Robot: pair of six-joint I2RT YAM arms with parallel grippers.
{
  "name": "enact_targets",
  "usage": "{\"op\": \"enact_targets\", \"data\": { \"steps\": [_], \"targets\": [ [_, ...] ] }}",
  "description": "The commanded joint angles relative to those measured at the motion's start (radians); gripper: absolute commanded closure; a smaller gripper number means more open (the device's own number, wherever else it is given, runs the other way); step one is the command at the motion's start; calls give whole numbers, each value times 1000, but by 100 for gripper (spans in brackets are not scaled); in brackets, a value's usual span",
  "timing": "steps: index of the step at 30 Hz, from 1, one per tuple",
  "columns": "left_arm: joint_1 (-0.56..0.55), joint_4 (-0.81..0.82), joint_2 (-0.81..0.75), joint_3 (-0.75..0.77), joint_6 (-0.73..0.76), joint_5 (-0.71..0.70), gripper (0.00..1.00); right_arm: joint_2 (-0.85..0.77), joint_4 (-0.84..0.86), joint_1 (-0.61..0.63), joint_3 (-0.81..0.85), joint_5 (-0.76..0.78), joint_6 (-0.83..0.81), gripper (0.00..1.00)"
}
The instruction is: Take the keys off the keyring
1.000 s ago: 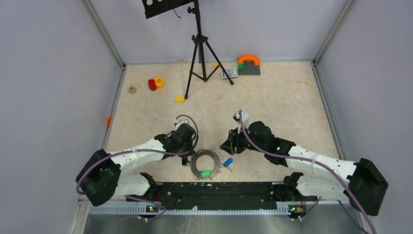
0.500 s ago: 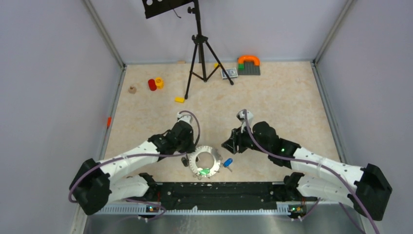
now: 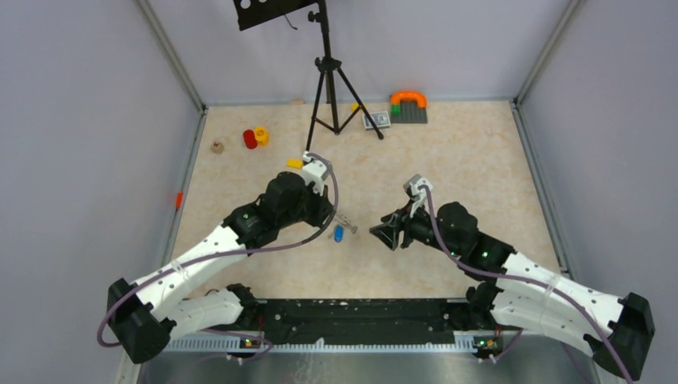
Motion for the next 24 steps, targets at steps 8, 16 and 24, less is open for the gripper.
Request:
{"op": "enact_targets", "data": {
  "steps": [8, 16, 24],
  "targets": [
    [2, 50, -64, 153, 153, -2, 100, -54, 73, 6, 18, -21, -118, 49],
    [2, -102, 43, 381, 83, -150, 100, -72, 23, 5, 106, 17, -146, 40],
    [2, -161, 144, 544, 34, -158, 100, -13, -96, 6, 294, 1, -90, 34]
  ]
}}
